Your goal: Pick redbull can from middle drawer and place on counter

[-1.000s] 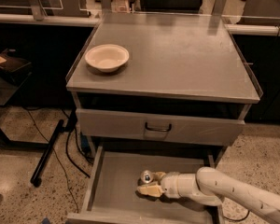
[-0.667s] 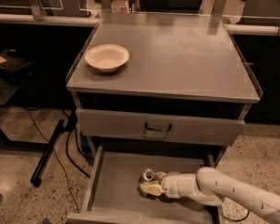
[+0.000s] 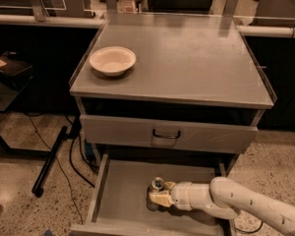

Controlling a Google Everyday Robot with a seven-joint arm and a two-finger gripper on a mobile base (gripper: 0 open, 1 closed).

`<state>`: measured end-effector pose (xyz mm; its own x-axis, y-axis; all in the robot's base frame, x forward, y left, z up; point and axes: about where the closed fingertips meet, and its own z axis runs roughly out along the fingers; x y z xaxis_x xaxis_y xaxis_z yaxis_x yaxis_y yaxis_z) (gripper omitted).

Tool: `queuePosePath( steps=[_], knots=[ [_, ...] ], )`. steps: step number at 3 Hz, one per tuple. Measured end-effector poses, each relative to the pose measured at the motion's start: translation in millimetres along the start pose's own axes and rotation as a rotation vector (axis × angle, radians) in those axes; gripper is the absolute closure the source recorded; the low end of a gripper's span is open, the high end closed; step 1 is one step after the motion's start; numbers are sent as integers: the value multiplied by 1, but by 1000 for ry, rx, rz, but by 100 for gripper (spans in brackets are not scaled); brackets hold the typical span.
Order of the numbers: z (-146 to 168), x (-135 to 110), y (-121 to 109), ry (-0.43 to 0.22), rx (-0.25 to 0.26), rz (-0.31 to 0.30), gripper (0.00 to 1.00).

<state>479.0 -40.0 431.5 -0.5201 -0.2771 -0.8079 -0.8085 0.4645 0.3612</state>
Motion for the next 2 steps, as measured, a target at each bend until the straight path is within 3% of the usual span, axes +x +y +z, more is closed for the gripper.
queuePosePath(
  steps=[2],
  knots=[
    [-56,-53,49,2,45,-9,100]
  ],
)
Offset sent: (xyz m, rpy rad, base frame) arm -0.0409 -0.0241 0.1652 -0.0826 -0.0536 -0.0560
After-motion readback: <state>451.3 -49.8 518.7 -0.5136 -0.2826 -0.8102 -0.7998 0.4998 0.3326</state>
